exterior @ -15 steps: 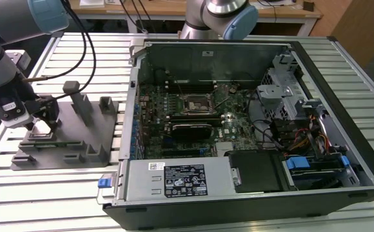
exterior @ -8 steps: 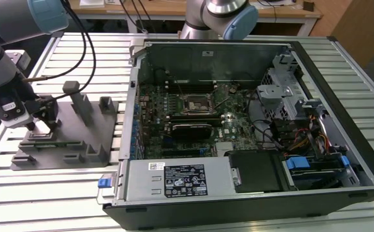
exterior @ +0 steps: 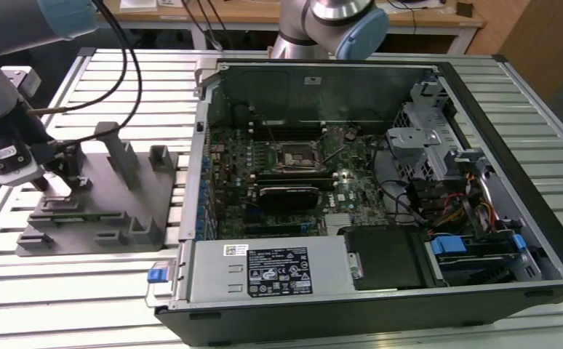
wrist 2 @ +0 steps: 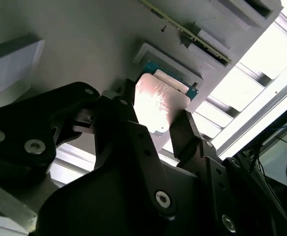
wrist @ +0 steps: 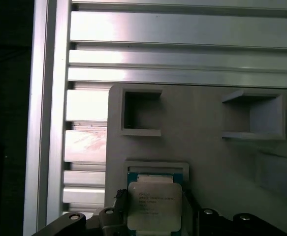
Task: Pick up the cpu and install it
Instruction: 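Pick up the cpu and move it towards the insertion slot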
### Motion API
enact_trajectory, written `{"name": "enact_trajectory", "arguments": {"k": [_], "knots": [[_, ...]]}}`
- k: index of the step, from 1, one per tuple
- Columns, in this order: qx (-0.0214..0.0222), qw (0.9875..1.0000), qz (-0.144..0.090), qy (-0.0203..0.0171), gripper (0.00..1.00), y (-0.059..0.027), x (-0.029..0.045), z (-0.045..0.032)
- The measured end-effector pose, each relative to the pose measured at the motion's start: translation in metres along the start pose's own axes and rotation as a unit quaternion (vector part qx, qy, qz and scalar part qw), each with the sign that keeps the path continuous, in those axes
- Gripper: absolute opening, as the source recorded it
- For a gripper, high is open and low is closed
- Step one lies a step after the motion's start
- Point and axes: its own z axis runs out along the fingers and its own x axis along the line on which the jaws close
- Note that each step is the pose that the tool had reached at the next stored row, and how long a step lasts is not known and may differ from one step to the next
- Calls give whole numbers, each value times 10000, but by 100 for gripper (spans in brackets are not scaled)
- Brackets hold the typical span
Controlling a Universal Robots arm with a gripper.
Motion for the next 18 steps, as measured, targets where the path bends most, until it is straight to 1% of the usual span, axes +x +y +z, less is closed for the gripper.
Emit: {"name": "enact_trajectory", "arguments": {"k": [5,10,18], "knots": [[0,10000,0,0,53,4,0,-87],[6,10000,0,1,53,8,-1,-203],[6,10000,0,0,53,14,-1,-307]]}}
